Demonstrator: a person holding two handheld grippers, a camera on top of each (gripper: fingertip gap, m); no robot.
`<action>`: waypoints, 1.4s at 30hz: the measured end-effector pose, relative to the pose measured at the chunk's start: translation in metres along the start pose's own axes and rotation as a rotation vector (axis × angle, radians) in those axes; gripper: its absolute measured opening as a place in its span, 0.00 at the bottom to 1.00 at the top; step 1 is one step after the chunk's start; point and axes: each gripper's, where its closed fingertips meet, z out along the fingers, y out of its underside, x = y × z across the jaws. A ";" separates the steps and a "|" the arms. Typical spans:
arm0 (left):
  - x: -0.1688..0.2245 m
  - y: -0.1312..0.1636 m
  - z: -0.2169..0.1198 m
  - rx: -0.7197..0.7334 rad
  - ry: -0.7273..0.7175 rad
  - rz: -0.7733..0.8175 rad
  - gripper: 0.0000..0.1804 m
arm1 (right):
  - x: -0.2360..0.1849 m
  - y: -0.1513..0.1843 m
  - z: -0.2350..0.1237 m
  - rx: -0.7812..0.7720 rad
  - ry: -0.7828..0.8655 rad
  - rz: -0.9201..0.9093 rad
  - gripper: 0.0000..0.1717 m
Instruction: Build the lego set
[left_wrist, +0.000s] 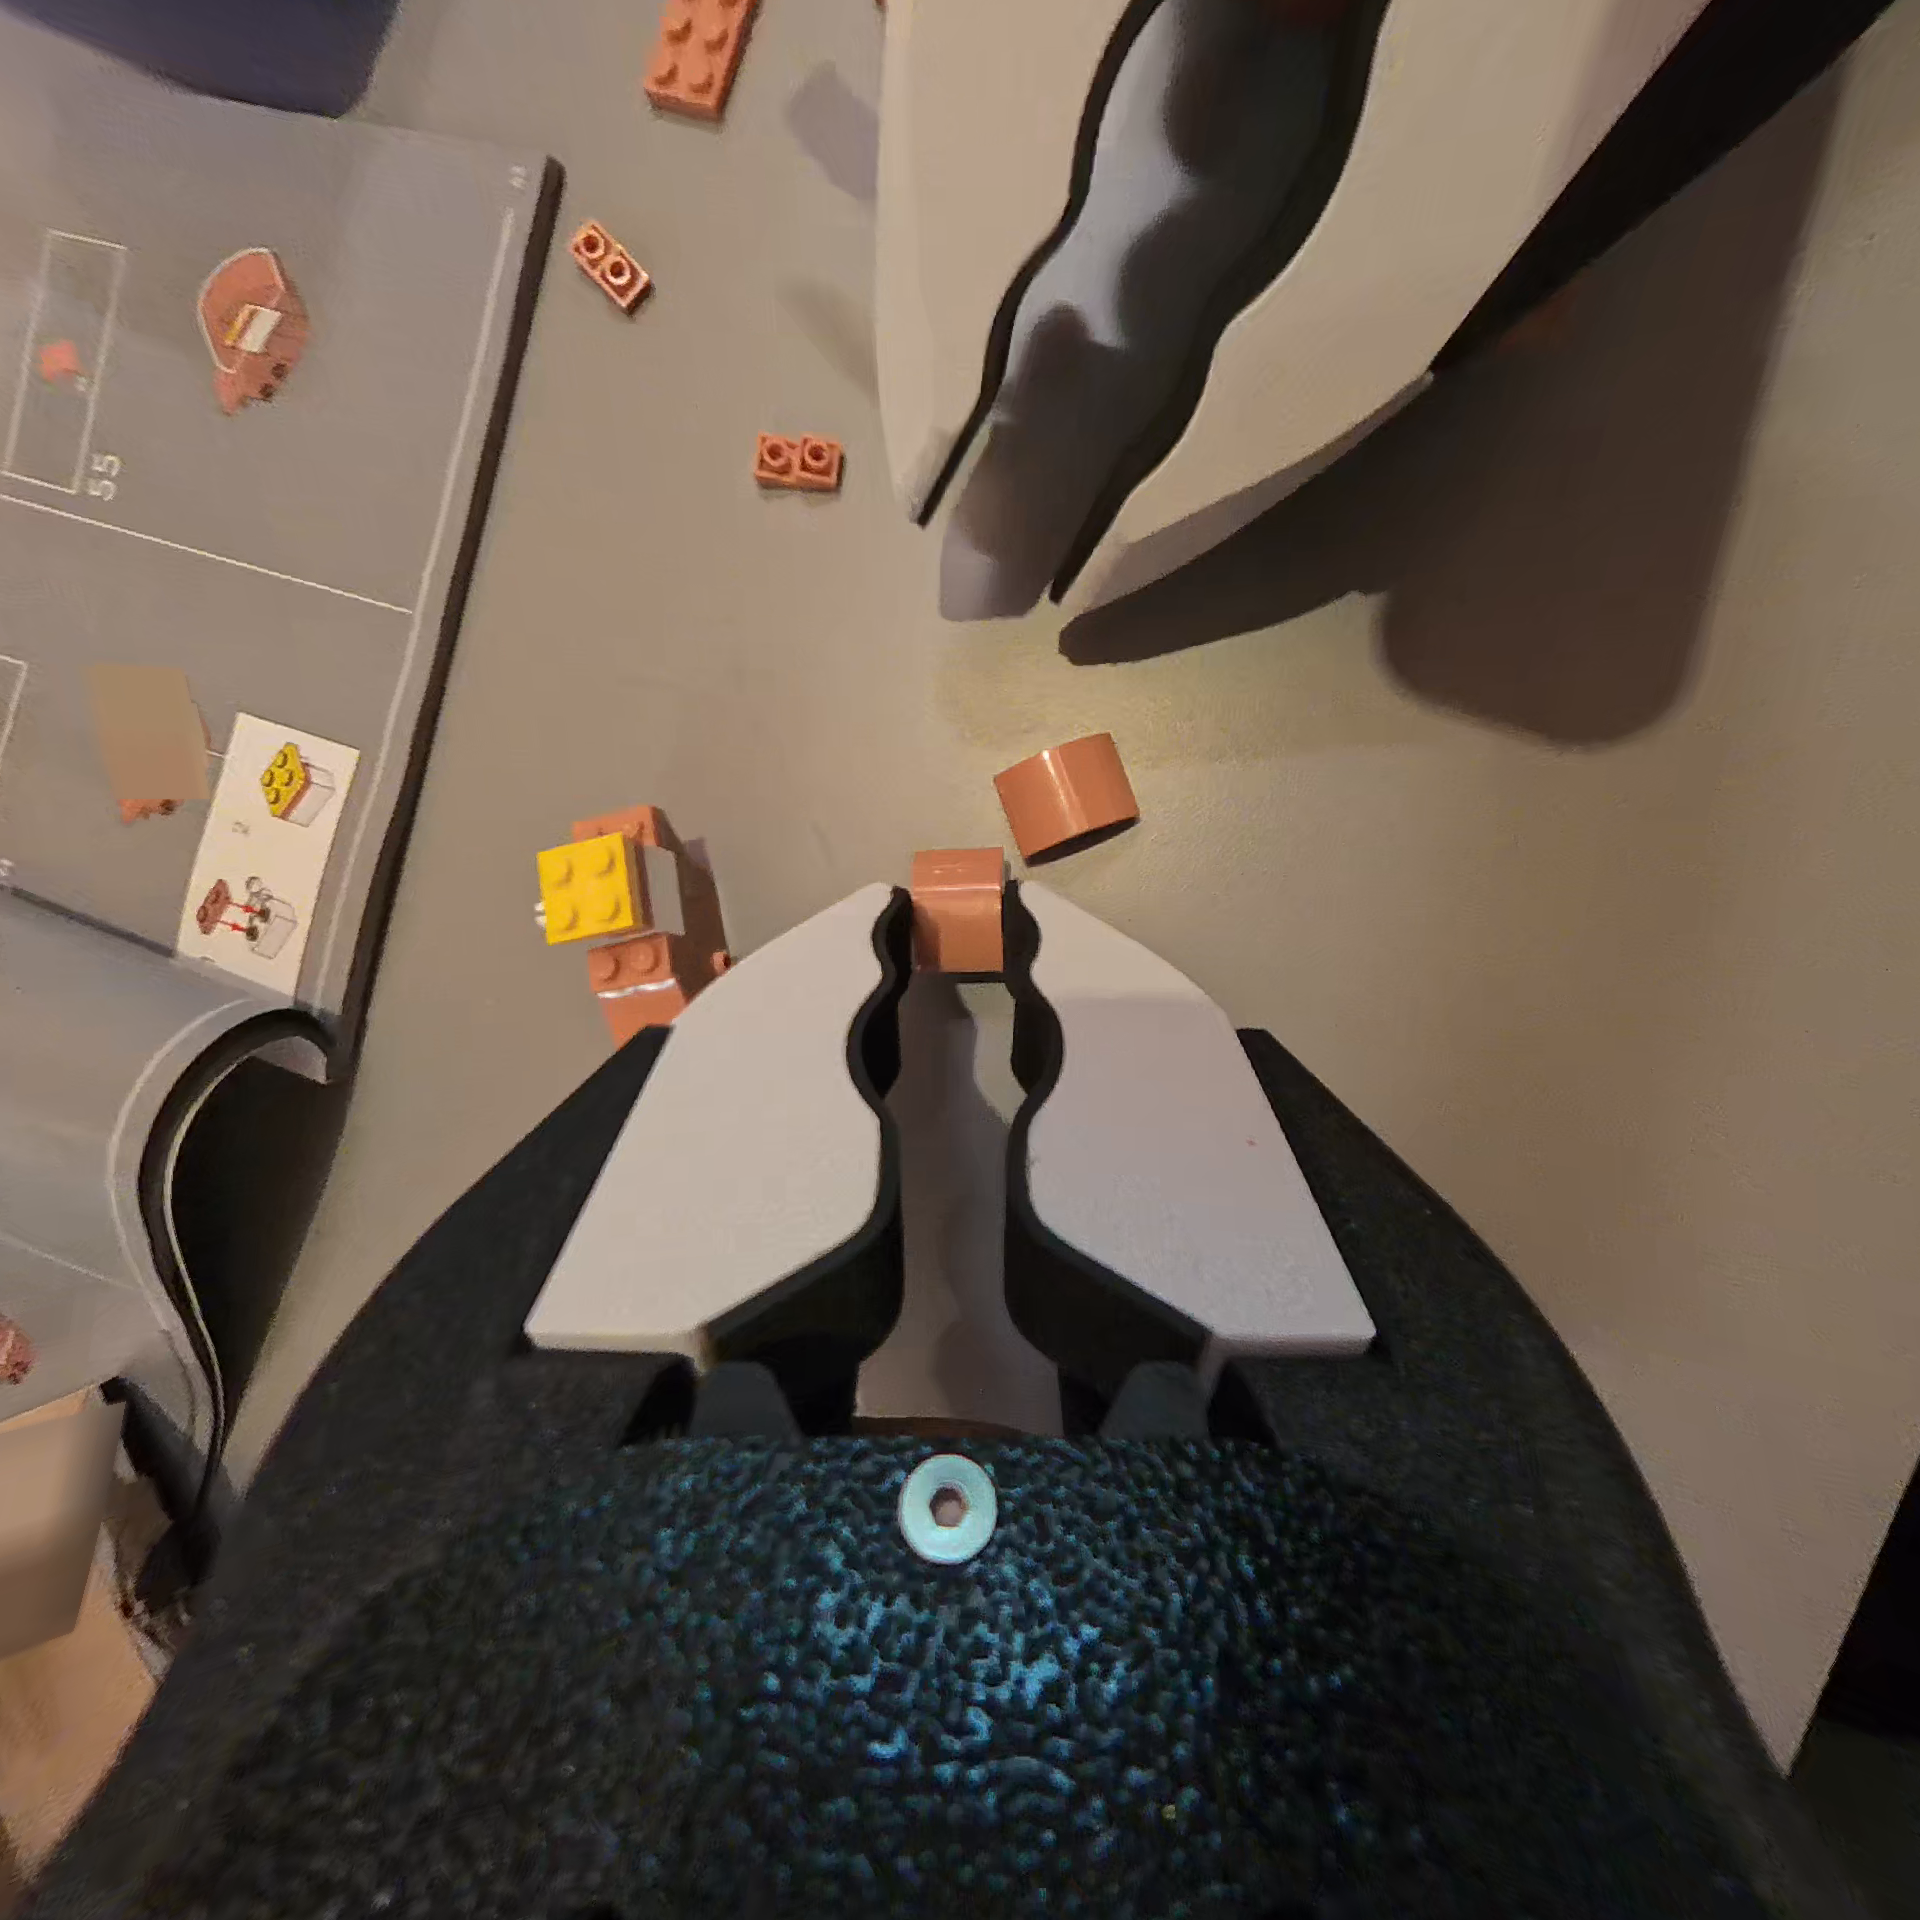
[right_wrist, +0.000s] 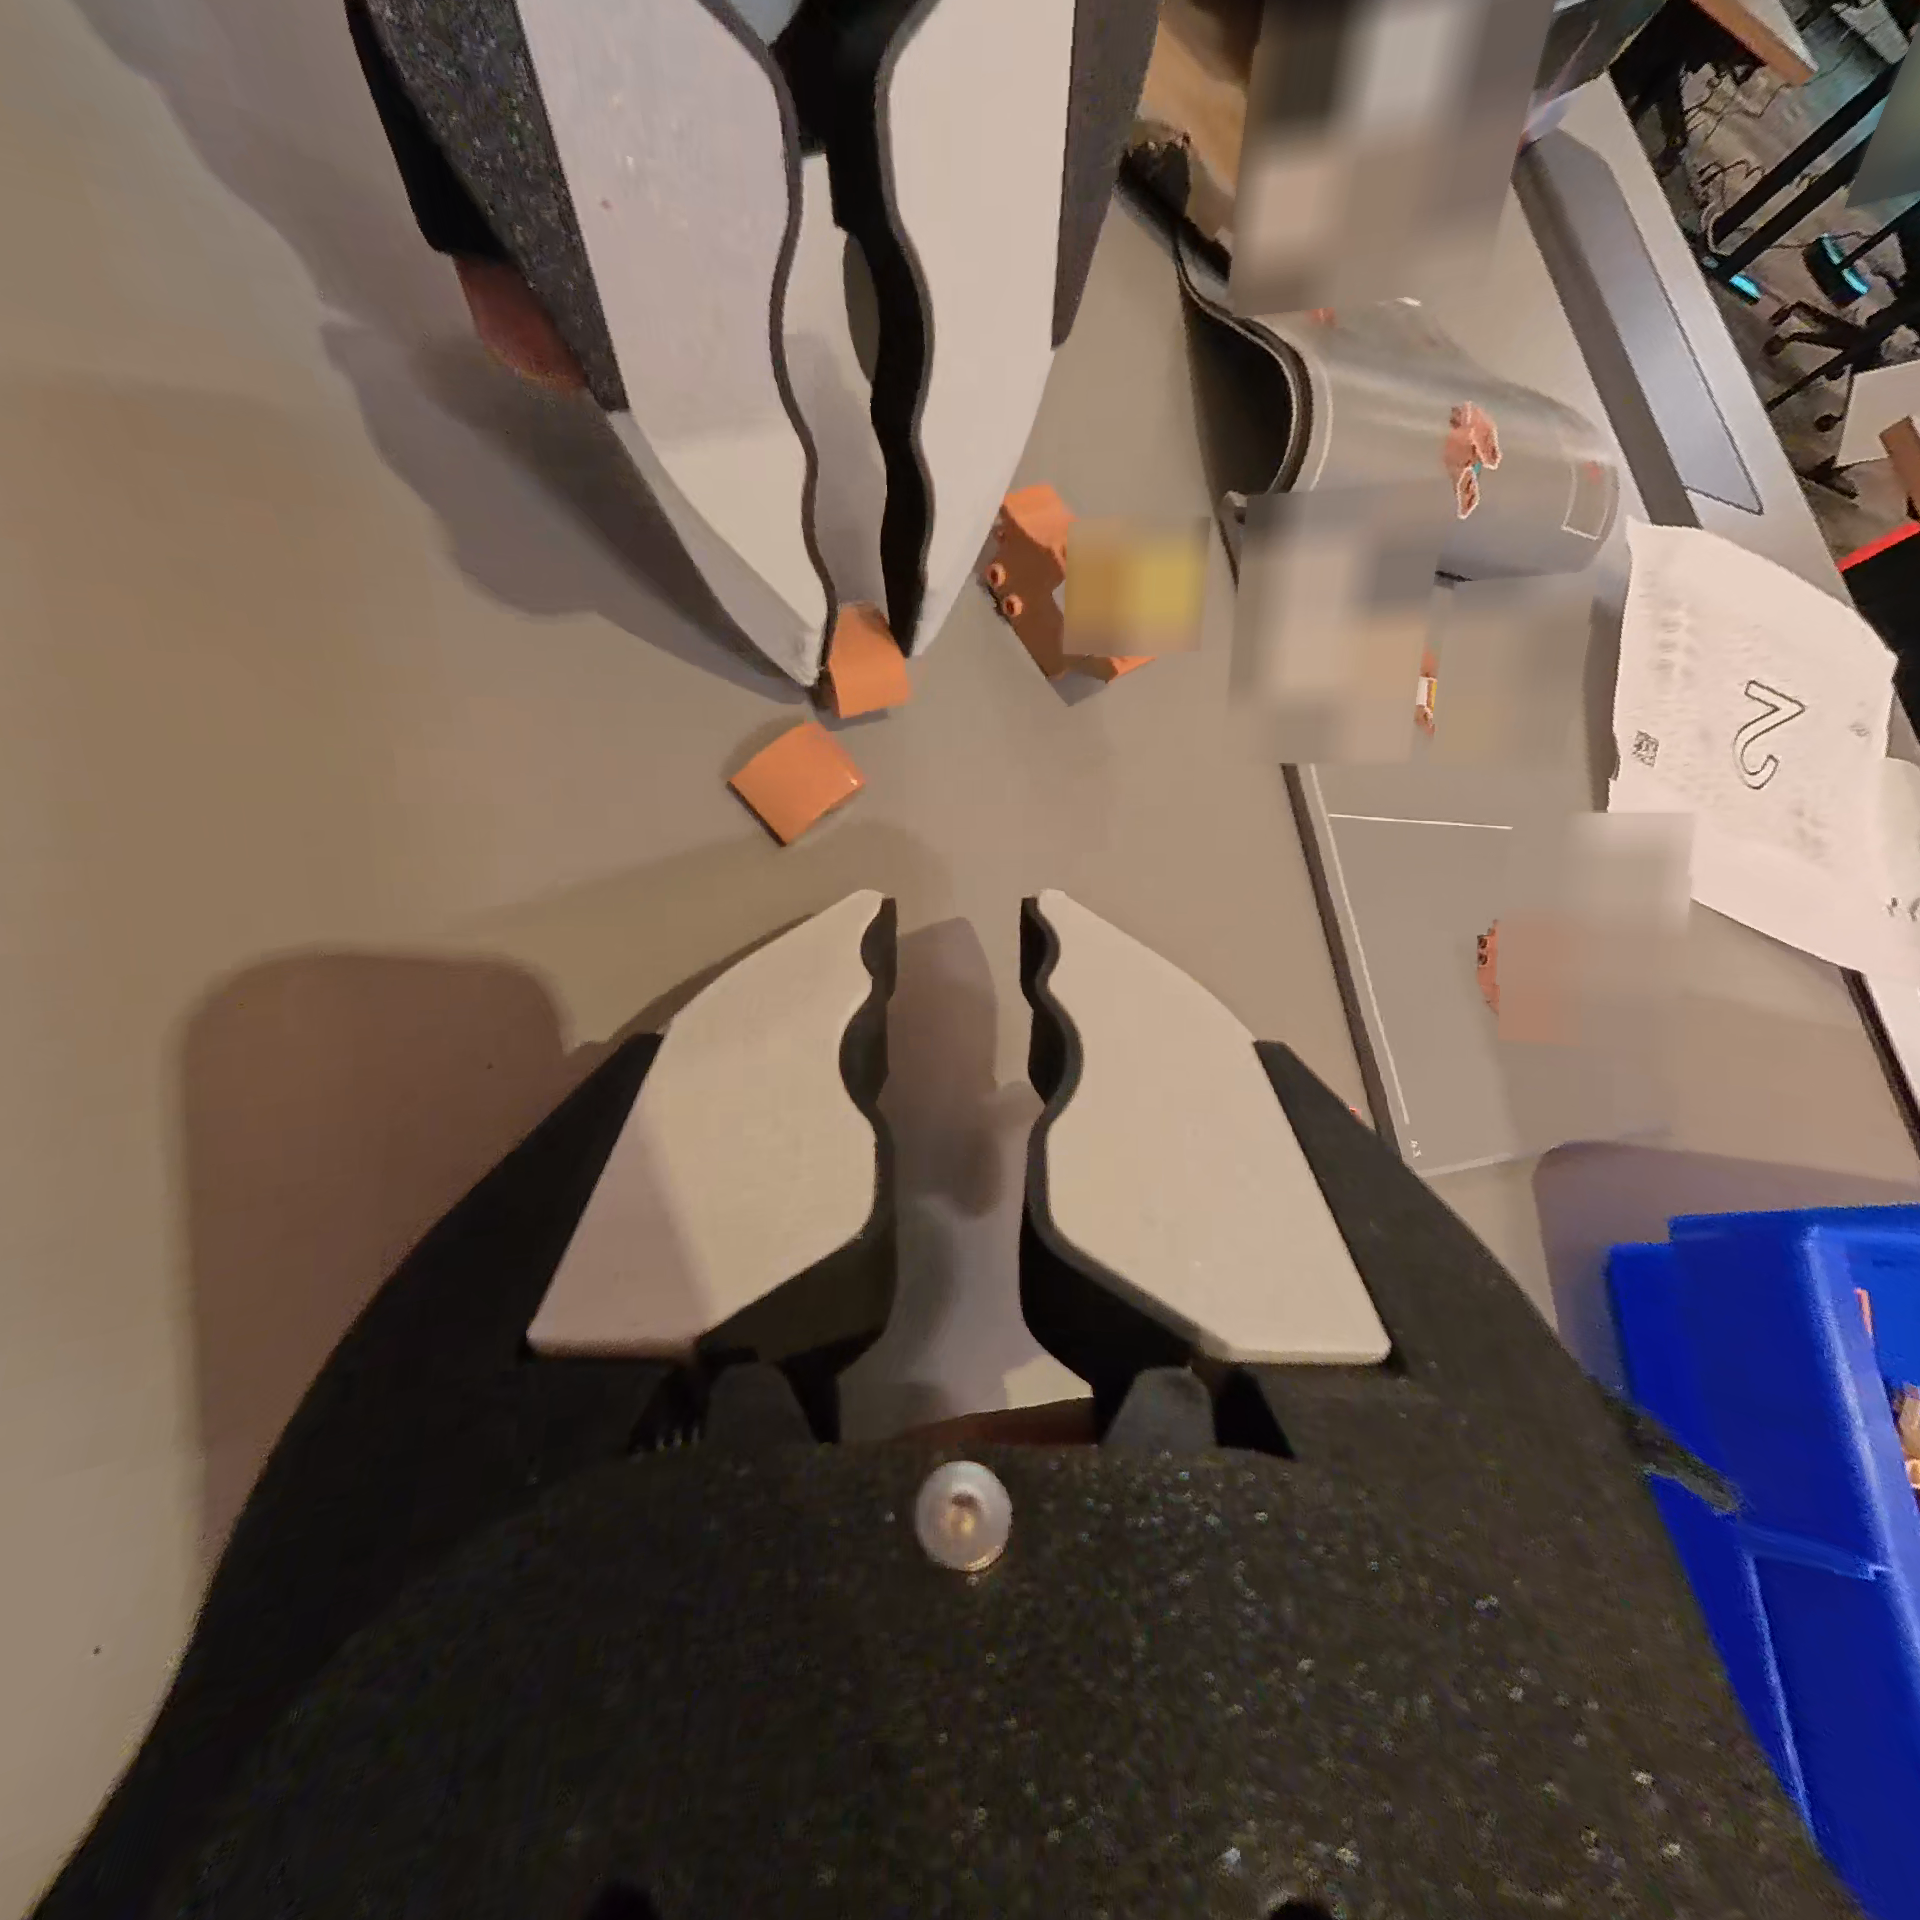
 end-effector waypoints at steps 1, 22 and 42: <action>0.000 0.000 0.000 0.001 -0.002 0.004 0.09 | 0.000 -0.001 0.000 0.000 -0.004 0.003 0.13; -0.059 0.023 -0.004 0.130 -0.001 -0.067 0.18 | 0.012 -0.030 0.023 0.001 -0.187 -0.146 0.14; -0.056 0.020 0.004 0.246 0.075 -0.120 0.10 | -0.025 -0.039 0.038 -0.074 -0.531 -0.421 0.16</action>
